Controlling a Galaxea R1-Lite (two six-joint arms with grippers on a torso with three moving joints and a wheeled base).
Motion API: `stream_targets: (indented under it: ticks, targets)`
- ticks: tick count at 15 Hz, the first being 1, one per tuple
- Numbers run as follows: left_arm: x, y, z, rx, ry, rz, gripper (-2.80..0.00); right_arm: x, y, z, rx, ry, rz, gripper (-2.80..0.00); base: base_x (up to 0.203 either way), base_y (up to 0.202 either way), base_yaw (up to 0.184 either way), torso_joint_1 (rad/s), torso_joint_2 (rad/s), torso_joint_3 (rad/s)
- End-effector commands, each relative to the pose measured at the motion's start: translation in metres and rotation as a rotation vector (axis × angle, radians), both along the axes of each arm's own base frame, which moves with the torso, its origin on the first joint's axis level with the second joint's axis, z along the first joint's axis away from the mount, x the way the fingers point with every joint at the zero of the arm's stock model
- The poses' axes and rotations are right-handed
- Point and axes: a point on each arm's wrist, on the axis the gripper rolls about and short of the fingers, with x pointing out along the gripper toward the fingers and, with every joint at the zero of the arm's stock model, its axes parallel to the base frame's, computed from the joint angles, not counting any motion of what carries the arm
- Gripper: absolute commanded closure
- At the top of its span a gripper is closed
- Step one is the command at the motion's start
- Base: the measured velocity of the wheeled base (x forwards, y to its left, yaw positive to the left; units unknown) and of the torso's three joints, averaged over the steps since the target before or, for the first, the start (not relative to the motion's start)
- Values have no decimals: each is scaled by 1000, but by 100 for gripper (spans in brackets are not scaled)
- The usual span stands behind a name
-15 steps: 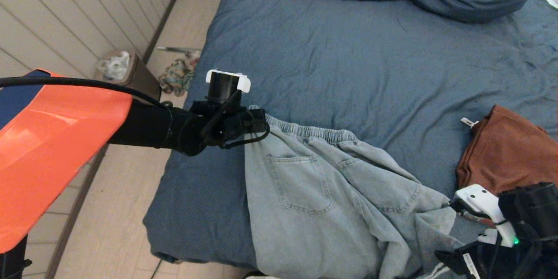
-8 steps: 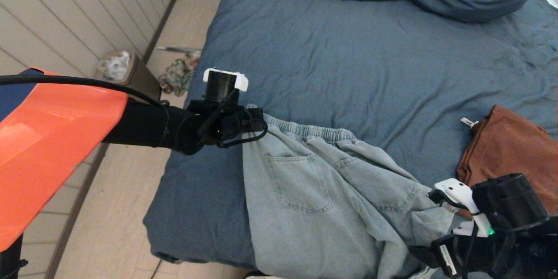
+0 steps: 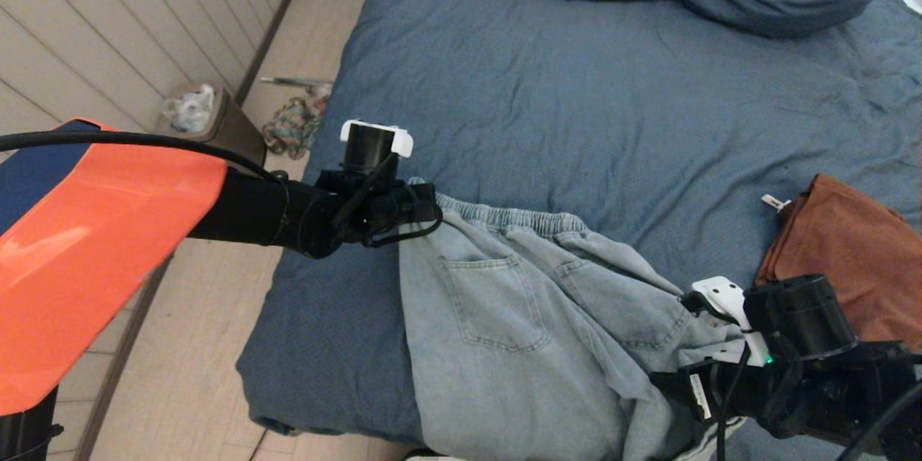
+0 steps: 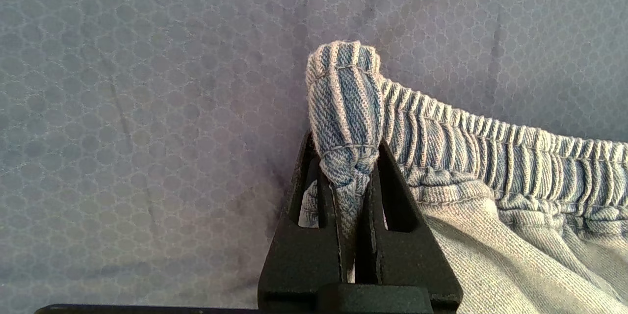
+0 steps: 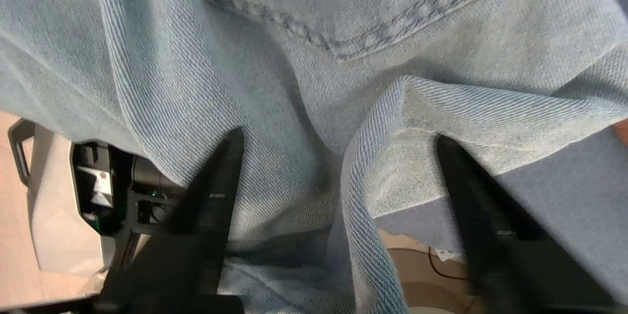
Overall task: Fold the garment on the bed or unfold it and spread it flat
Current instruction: Unford the blue shorts
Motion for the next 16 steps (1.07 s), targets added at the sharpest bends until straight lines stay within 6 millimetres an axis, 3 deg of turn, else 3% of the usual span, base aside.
stream_targets:
  ticks: [1,4,9,16]
  targets:
    - [1,-1,-2,1,4,1,0,-3,-1,-1,0,0,0,0,0,0,0,0,0,0]
    - [0,0,1,-4,-4,1,0,-10,-3,9,15,-39,-3,0,0,0,0,0,0,0]
    - [12,14,9,-13,-17,40,0,-49,-21,25,5,-21,-36,0,0,0,0,0,0,0]
    - [26,37,15,-39,-7,37,0,-85,-50,23,-38,41,-165,0,0,0,0,0,0,0]
